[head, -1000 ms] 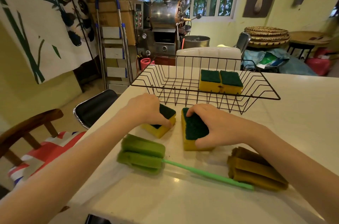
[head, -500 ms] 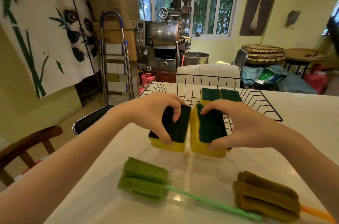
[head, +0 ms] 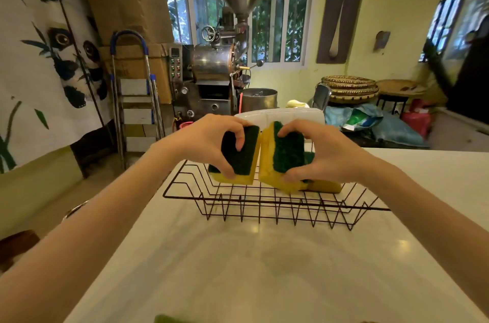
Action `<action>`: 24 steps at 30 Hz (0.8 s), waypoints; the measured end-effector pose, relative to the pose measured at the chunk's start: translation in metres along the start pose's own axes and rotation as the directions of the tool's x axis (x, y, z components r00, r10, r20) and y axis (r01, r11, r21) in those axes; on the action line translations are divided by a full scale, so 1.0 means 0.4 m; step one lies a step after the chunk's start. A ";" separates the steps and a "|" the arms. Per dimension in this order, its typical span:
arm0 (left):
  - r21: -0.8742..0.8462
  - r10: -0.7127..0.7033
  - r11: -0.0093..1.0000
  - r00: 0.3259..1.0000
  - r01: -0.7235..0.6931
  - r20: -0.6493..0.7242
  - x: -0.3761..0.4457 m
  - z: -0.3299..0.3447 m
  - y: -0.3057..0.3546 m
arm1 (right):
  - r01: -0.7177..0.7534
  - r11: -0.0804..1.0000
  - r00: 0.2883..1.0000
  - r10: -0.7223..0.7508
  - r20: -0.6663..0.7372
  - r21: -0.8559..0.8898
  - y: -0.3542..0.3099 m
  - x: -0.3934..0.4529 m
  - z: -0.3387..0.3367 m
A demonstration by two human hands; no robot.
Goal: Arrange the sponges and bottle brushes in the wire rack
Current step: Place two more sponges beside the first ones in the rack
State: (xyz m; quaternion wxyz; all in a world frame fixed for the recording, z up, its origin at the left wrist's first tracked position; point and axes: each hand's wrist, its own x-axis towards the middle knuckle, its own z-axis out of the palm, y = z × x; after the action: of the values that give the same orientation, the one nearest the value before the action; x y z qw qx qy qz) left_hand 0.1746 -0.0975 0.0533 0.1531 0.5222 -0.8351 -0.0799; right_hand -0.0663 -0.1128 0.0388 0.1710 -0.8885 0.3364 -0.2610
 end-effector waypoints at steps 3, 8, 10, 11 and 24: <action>0.008 -0.054 0.999 0.998 0.054 0.014 0.059 0.028 -0.067 | -0.022 0.999 1.000 0.022 0.008 -0.033 0.031 0.056 0.016; -0.017 -0.118 0.993 0.990 0.120 0.080 0.131 0.084 -0.151 | -0.079 0.994 0.996 0.082 0.045 -0.080 0.074 0.134 0.050; -0.004 -0.132 0.991 0.984 0.134 0.117 0.148 0.103 -0.173 | -0.095 0.992 0.994 0.099 0.051 -0.078 0.091 0.163 0.066; 0.003 -0.141 0.990 0.981 0.141 0.133 0.154 0.110 -0.183 | -0.100 0.992 0.993 0.105 0.053 -0.083 0.099 0.177 0.076; 0.111 -0.203 0.978 0.922 0.176 0.329 0.188 0.120 -0.204 | -0.184 0.964 0.931 0.234 0.282 -0.193 0.166 0.283 0.158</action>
State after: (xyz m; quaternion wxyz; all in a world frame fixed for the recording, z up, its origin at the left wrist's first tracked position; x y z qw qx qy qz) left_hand 0.1970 -0.2024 -0.0027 -0.0220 0.5847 -0.7969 -0.1499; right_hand 0.0086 -0.2297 -0.0045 0.1737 -0.8880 0.4194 -0.0738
